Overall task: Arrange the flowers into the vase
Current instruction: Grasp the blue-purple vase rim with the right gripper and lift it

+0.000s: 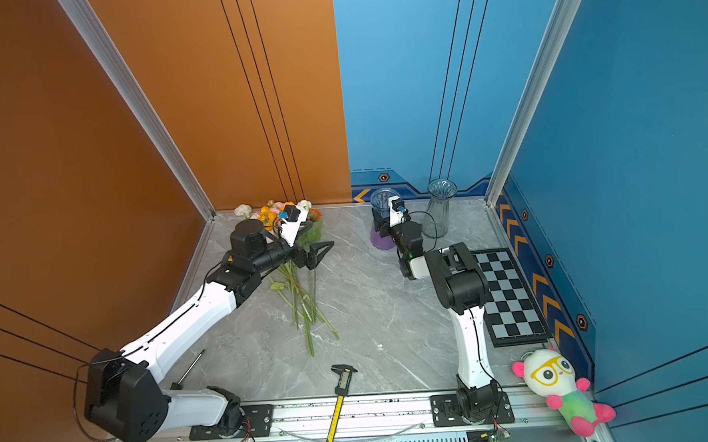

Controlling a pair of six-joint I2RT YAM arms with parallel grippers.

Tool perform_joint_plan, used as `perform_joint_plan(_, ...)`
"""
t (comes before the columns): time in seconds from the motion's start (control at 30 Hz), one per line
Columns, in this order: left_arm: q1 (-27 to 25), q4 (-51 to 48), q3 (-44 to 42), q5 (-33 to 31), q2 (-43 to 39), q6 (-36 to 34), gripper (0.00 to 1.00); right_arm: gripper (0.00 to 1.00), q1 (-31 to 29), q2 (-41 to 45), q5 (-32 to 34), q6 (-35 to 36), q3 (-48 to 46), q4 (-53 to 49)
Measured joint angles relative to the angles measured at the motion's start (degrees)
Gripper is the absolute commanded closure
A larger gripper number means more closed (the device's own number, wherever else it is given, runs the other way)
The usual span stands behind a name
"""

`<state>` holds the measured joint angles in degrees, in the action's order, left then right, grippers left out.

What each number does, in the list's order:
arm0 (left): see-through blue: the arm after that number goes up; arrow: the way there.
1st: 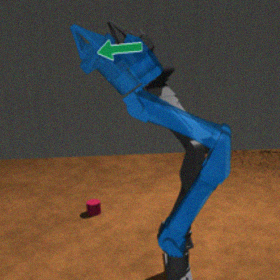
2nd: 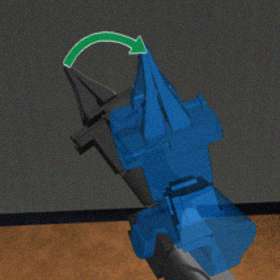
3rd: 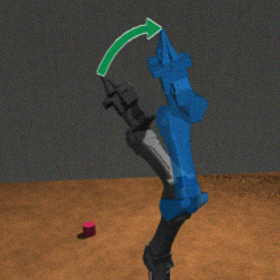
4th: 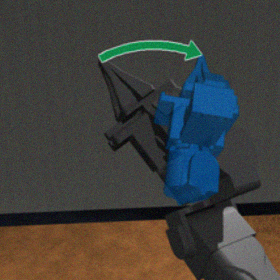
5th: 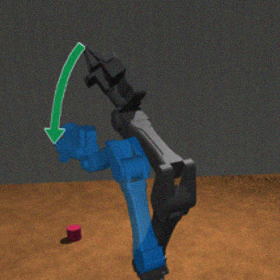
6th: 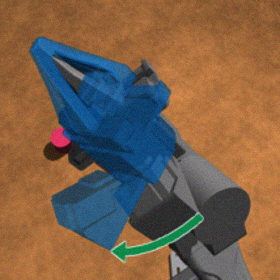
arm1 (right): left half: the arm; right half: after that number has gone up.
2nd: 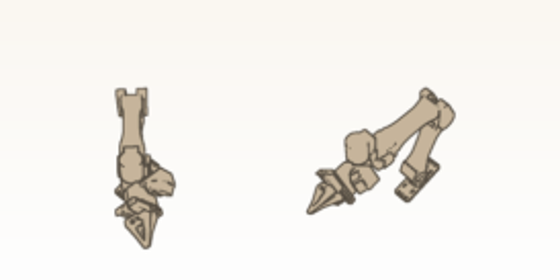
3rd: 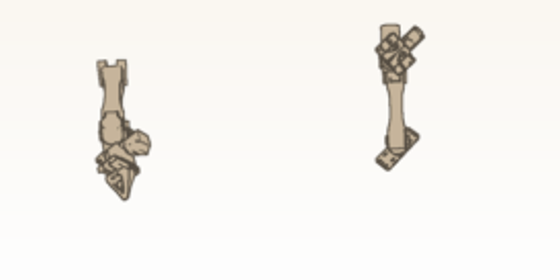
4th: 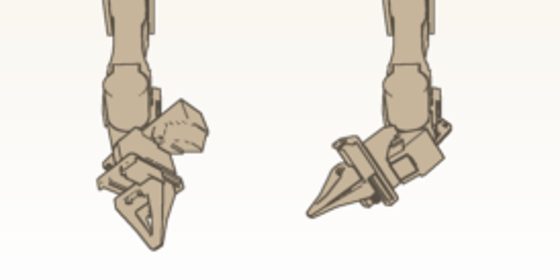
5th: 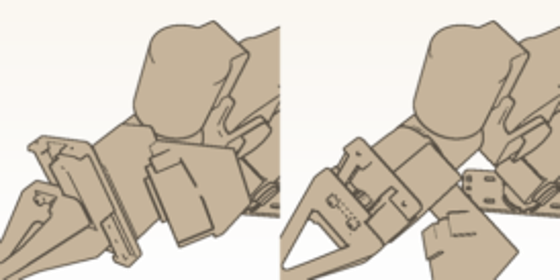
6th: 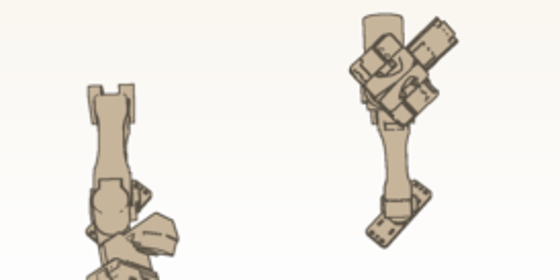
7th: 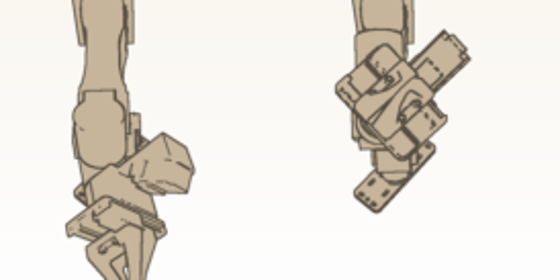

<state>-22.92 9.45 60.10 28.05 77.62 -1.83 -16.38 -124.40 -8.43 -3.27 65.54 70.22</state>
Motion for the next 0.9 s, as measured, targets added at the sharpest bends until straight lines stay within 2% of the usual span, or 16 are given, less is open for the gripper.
perform_joint_plan(0.2, 0.0, 0.0, 0.0, 0.4, -0.1, 0.2, 0.02, 0.53, -4.1, 9.8, -1.0, 0.1, -13.0, 0.9)
perform_joint_plan(0.33, 0.0, 0.0, 0.0, 0.5, -1.0, 0.4, 0.02, 0.54, -9.5, 16.0, -0.2, 1.4, -20.7, 1.0)
perform_joint_plan(0.5, -0.9, -0.4, 0.0, 0.2, -2.7, 0.1, 0.02, 0.55, -17.8, 20.4, 1.9, 2.9, -25.7, 1.1)
perform_joint_plan(0.6, -3.3, -3.7, 0.0, -1.9, -4.5, -1.6, 0.02, 0.56, -22.0, 22.4, 3.3, 3.9, -28.0, 1.3)
perform_joint_plan(0.7, -5.9, -6.6, -1.0, -4.0, -7.1, -1.8, 0.02, 0.58, -24.9, 24.2, 5.8, 5.2, -30.0, 1.4)
perform_joint_plan(0.9, -8.1, -9.2, -10.4, -6.9, -17.7, 0.0, 0.02, 0.6, -28.9, 28.9, 11.2, 6.5, -35.5, 1.4)
